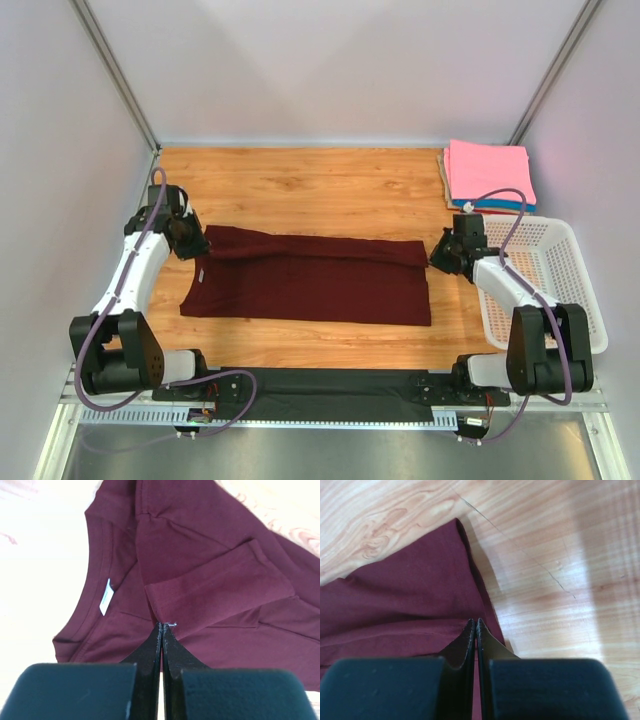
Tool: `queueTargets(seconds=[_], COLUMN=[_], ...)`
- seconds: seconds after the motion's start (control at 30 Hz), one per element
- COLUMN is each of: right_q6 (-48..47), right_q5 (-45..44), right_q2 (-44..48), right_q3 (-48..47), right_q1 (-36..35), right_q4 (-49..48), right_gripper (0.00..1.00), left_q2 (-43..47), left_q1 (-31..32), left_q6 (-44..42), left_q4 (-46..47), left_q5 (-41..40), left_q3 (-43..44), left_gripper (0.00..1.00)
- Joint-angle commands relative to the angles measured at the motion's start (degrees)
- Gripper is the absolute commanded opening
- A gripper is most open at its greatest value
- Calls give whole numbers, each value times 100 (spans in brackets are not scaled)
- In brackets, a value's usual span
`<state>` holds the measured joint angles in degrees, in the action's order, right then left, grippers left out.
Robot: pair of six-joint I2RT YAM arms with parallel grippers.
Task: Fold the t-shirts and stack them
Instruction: Fold the tshirt
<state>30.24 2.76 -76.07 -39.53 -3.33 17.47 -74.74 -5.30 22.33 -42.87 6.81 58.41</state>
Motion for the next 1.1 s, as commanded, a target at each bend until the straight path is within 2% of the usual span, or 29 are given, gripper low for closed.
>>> queueTargets(seconds=[0.0, 0.23, 0.5, 0.67, 0.77, 0.8, 0.83, 0.97, 1.07], right_q6=[70, 210, 166, 272, 351, 351, 351, 334, 220], right_q5=[-258, 40, -136, -136, -268, -268, -450, -164, 469], right_q2=[137, 338, 479, 646, 751, 769, 813, 849, 691], right_q3=[33, 375, 490, 622, 491, 333, 245, -177, -415], right_q1=[-1, 8, -1, 8, 8, -1, -1, -1, -44], right_q4=[115, -183, -121, -78, 289, 379, 571, 713, 547], right_gripper=[0, 0, 1, 9, 22, 28, 30, 33, 32], left_q2=[74, 47, 3, 214, 232, 232, 249, 512, 697], left_q1=[-41, -41, -32, -32, -32, -32, -24, -24, -24], left_q6=[96, 175, 448, 597, 563, 545, 492, 474, 457], left_q4=[-64, -55, -19, -98, -264, -300, -422, -486, -118], left_q5=[-110, -57, -152, -452, -487, -444, -435, -575, -217], left_q3=[-75, -313, -401, -515, -419, -323, -278, -111, -58], left_gripper=[0, 0, 0, 0, 1, 8, 26, 38, 40])
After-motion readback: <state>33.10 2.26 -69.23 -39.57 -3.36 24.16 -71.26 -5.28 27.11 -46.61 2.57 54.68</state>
